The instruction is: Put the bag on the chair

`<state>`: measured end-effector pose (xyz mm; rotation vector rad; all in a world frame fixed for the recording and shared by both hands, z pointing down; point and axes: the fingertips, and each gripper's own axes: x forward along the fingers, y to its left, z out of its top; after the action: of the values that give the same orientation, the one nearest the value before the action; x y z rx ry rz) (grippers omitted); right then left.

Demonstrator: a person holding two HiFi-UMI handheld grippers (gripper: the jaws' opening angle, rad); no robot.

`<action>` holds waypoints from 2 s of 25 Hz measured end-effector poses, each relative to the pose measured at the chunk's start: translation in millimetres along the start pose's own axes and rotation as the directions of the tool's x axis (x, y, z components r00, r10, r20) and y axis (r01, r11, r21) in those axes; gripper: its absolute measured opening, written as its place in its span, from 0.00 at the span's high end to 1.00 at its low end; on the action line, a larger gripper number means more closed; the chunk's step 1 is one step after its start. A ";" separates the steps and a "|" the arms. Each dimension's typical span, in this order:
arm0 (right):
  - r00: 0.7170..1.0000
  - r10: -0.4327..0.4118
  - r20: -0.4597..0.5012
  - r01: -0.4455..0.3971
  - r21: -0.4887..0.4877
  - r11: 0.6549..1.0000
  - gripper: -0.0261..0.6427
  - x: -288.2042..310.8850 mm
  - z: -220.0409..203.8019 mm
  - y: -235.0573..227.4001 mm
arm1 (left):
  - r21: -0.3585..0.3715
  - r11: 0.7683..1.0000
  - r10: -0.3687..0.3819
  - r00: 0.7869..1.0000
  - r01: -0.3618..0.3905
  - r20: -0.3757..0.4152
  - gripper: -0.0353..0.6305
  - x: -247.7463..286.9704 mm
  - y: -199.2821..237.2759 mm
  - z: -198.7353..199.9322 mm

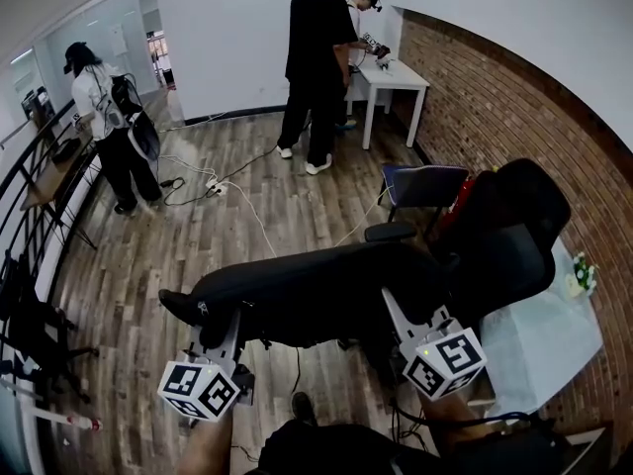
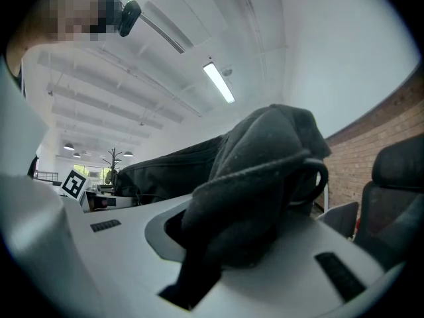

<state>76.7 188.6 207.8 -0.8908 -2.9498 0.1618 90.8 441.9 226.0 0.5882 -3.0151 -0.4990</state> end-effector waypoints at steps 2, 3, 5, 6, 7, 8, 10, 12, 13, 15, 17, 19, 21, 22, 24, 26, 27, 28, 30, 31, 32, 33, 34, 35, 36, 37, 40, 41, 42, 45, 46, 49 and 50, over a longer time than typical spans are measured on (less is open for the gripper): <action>1.000 -0.014 0.001 0.014 -0.004 1.000 0.85 15.4 2.6 -1.7 | -0.002 1.000 -0.015 1.000 0.015 0.001 0.86 12.6 11.6 4.9; 1.000 -0.021 -0.001 0.021 -0.003 1.000 0.85 22.7 2.3 -2.8 | -0.002 1.000 -0.021 1.000 0.021 -0.001 0.86 18.9 17.7 6.3; 0.999 -0.037 -0.007 0.037 0.003 0.999 0.85 36.5 -0.3 -4.7 | -0.004 0.999 -0.032 0.999 0.032 -0.010 0.86 30.9 29.8 7.3; 0.999 -0.045 -0.010 0.045 0.004 0.999 0.85 42.8 -1.4 -5.2 | -0.007 0.999 -0.040 0.999 0.040 -0.013 0.86 36.1 35.6 7.4; 0.999 -0.053 -0.010 0.053 0.002 0.999 0.85 48.7 -1.9 -5.2 | -0.011 0.999 -0.049 0.999 0.048 -0.014 0.86 40.8 41.3 8.0; 0.998 -0.060 -0.009 0.060 0.000 0.998 0.85 54.6 -1.9 -5.2 | -0.014 0.998 -0.059 0.998 0.059 -0.013 0.86 45.5 46.9 9.1; 0.997 -0.075 -0.006 0.075 -0.004 0.997 0.85 65.7 -1.9 -5.9 | -0.015 0.997 -0.080 0.997 0.080 -0.012 0.86 55.0 56.9 11.3; 0.996 -0.092 -0.004 0.092 -0.001 0.996 0.85 74.7 -3.1 -7.7 | -0.013 0.995 -0.098 0.995 0.098 -0.015 0.86 64.8 64.8 12.7; 0.995 -0.101 -0.003 0.101 0.001 0.995 0.85 78.8 -2.9 -8.8 | -0.012 0.994 -0.108 0.994 0.108 -0.014 0.86 69.9 68.2 14.2; 0.993 -0.114 0.002 0.114 -0.001 0.993 0.85 85.4 -0.5 -10.7 | -0.013 0.991 -0.132 0.991 0.131 -0.008 0.86 79.3 72.9 17.3; 0.992 -0.128 0.009 0.128 -0.008 0.992 0.85 89.0 1.2 -13.9 | -0.016 0.988 -0.151 0.988 0.151 -0.007 0.86 87.3 75.1 17.7; 0.989 -0.146 0.015 0.146 -0.009 0.989 0.85 93.2 0.8 -20.8 | -0.018 0.986 -0.165 0.986 0.165 -0.012 0.86 98.4 76.8 16.7; 0.986 -0.167 0.014 0.167 -0.005 0.986 0.85 97.8 -0.1 -29.4 | -0.021 0.983 -0.180 0.983 0.180 -0.020 0.86 113.2 78.2 14.2; 0.984 -0.178 0.012 0.178 -0.004 0.984 0.85 99.0 -0.5 -33.7 | -0.025 0.982 -0.189 0.982 0.189 -0.024 0.86 120.5 78.0 12.2; 0.980 -0.197 0.008 0.197 -0.004 0.980 0.85 99.3 -1.0 -42.8 | -0.030 0.978 -0.206 0.978 0.205 -0.033 0.86 132.9 75.4 8.6; 0.978 -0.209 0.012 0.209 0.001 0.978 0.85 101.4 -0.9 -53.2 | -0.029 0.976 -0.219 0.975 0.218 -0.039 0.86 145.1 72.2 7.7; 0.976 -0.215 0.015 0.215 0.005 0.977 0.85 103.6 -0.3 -58.7 | -0.026 0.974 -0.225 0.974 0.224 -0.041 0.86 152.2 71.3 8.0; 0.975 -0.223 0.018 0.223 0.008 0.975 0.85 106.3 0.6 -64.1 | -0.024 0.973 -0.230 0.972 0.230 -0.043 0.86 160.1 70.7 8.6; 0.971 -0.240 0.024 0.239 0.015 0.971 0.85 111.9 2.3 -74.9 | -0.021 0.970 -0.244 0.968 0.243 -0.053 0.86 176.1 69.6 9.8; 0.968 -0.248 0.025 0.248 0.020 0.969 0.85 113.9 2.4 -80.3 | -0.020 0.968 -0.252 0.966 0.251 -0.059 0.86 183.3 68.4 9.9; 0.966 -0.257 0.027 0.257 0.026 0.966 0.85 115.4 2.5 -86.1 | -0.018 0.965 -0.260 0.963 0.260 -0.066 0.86 190.4 66.8 9.9; 0.963 -0.266 0.030 0.265 0.031 0.964 0.85 116.8 2.9 -92.5 | -0.013 0.963 -0.270 0.960 0.270 -0.071 0.86 198.3 64.8 10.4; 0.961 -0.275 0.034 0.273 0.036 0.961 0.85 118.3 3.7 -99.4 | -0.008 0.960 -0.279 0.957 0.280 -0.075 0.86 207.2 62.4 11.1; 0.959 -0.282 0.038 0.280 0.040 0.959 0.85 119.5 4.5 -106.7 | -0.004 0.957 -0.288 0.954 0.288 -0.078 0.86 216.3 59.4 11.4; 0.957 -0.287 0.039 0.285 0.044 0.957 0.85 120.2 5.0 -114.3 | -0.002 0.955 -0.295 0.952 0.296 -0.081 0.86 225.0 56.1 10.5; 0.956 -0.292 0.038 0.290 0.047 0.956 0.85 120.4 5.1 -122.2 | -0.004 0.953 -0.302 0.950 0.302 -0.083 0.86 233.1 52.4 8.4; 0.951 -0.308 0.036 0.306 0.048 0.951 0.85 122.4 6.8 -143.4 | -0.011 0.949 -0.314 0.945 0.314 -0.096 0.86 256.2 43.9 2.8; 0.949 -0.314 0.037 0.313 0.046 0.949 0.85 124.2 7.6 -148.3 | -0.014 0.948 -0.318 0.943 0.319 -0.101 0.86 263.5 42.9 2.3; 0.946 -0.321 0.037 0.320 0.045 0.946 0.85 125.8 8.4 -153.0 | -0.016 0.946 -0.324 0.940 0.324 -0.104 0.86 270.3 42.0 1.7; 0.937 -0.347 0.042 0.345 0.047 0.938 0.85 127.0 11.1 -169.3 | -0.018 0.938 -0.346 0.932 0.346 -0.110 0.86 290.5 34.7 -0.3; 0.934 -0.356 0.045 0.353 0.051 0.934 0.85 126.0 11.9 -175.7 | -0.016 0.935 -0.355 0.928 0.355 -0.113 0.86 298.0 30.5 -1.0; 0.922 -0.384 0.053 0.381 0.059 0.923 0.85 119.9 14.7 -195.6 | -0.012 0.922 -0.385 0.915 0.387 -0.120 0.86 321.4 15.1 -4.5; 0.917 -0.396 0.056 0.393 0.058 0.918 0.85 117.1 16.1 -202.8 | -0.014 0.916 -0.399 0.909 0.400 -0.120 0.86 329.8 9.2 -6.5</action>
<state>-133.3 84.2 218.2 -0.2729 -3.0946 0.2400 -218.1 325.7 224.6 1.2032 -2.7832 -0.4375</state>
